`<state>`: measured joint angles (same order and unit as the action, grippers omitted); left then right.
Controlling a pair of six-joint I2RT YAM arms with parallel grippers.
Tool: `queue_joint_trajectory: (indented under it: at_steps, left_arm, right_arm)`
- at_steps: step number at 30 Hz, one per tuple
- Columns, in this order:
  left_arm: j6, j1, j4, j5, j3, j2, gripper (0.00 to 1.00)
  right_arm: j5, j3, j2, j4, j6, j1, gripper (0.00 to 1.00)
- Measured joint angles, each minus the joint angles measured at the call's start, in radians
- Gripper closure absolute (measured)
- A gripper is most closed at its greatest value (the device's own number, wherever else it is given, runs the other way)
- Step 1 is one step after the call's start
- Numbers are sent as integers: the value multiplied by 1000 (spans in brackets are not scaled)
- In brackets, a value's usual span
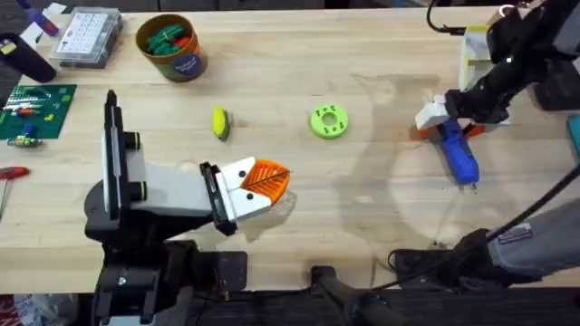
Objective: Pick up the gripper from the table and insert it into the empty holder that is missing its gripper. Then pick up a screw, insert it into the mounting hole, and use the screwdriver to tighten it. Finally, clean up the table by picking up the vegetable and placing it into the bucket.
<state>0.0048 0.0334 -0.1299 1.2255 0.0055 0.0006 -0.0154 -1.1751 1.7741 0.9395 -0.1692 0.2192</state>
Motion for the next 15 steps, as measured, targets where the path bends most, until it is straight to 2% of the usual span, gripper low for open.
queue_joint_trajectory:
  at_steps: [8, 10, 12, 15]
  left_arm:
    - [0, 0, 0, 0, 0, 0, 997]
    - [0, 0, 0, 0, 0, 0, 997]
    - [0, 0, 0, 0, 0, 0, 997]
    - [0, 0, 0, 0, 0, 0, 997]
  right_arm:
    - [8, 0, 5, -1, -11, 0, 114]
    - [24, 0, 15, -2, -13, 0, 151]
    - [41, 0, 20, -4, -16, 1, 233]
    - [61, -2, 21, -7, -18, 1, 433]
